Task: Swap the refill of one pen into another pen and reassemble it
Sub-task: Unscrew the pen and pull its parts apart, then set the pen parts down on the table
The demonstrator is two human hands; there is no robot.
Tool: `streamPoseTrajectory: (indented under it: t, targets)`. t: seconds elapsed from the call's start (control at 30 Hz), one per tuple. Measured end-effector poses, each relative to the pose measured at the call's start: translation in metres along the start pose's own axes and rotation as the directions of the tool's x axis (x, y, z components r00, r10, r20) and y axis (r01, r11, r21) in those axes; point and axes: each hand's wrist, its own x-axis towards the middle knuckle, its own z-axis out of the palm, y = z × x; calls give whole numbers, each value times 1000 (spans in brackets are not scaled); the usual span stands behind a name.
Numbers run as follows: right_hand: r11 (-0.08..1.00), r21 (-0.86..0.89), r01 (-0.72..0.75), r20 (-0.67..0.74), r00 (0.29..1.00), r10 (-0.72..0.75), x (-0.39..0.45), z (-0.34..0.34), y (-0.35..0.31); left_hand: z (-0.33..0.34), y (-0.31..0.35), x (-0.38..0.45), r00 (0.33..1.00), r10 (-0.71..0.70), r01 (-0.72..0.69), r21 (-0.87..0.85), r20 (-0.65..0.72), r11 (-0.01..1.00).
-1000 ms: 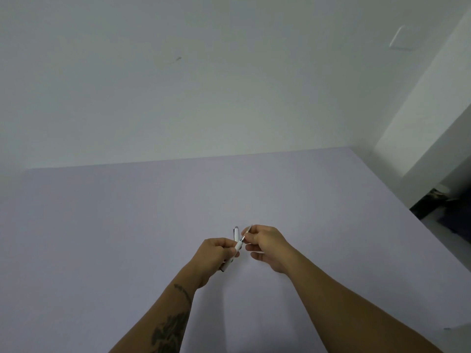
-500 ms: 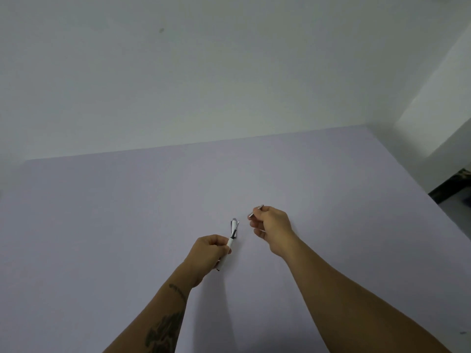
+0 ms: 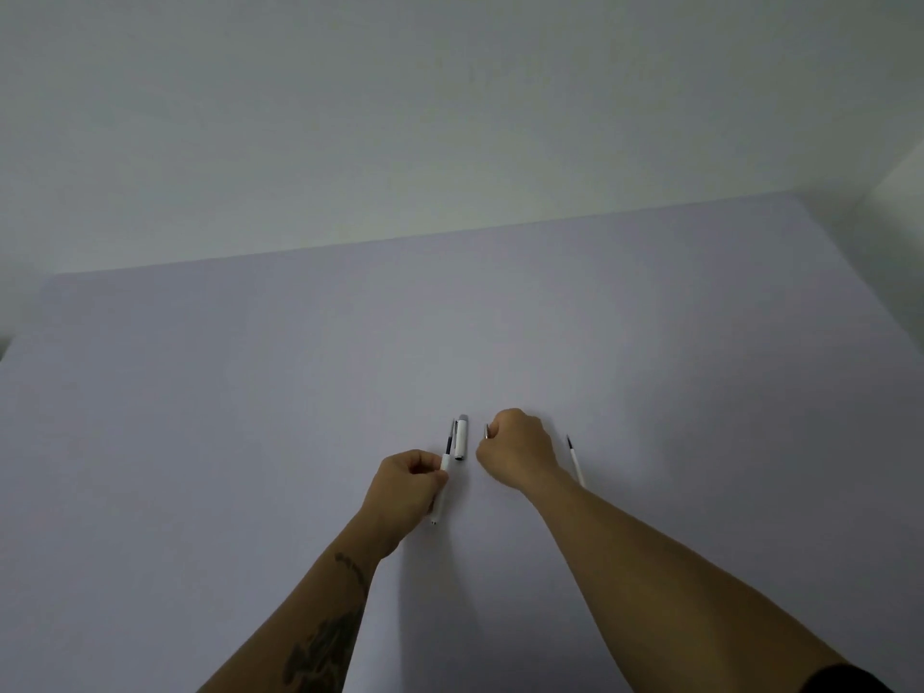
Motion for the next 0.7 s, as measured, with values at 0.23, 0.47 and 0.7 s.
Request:
streamPoseTrajectory:
  t: [0.23,0.47,0.7]
  targets:
    - [1000,-18,0,-1,1000,0,5,1,-3,2,-5,5,1000,-17,16,-5,-11,1000]
    - [976,216,-36,12,999,35,-2,-14,12,0,-4,-1,1000,-10,10,-74,2,997]
    - [829,523,-198,252,965,72,-29,-16,3,3,-3,-13,997,63,-60,-57,53,997]
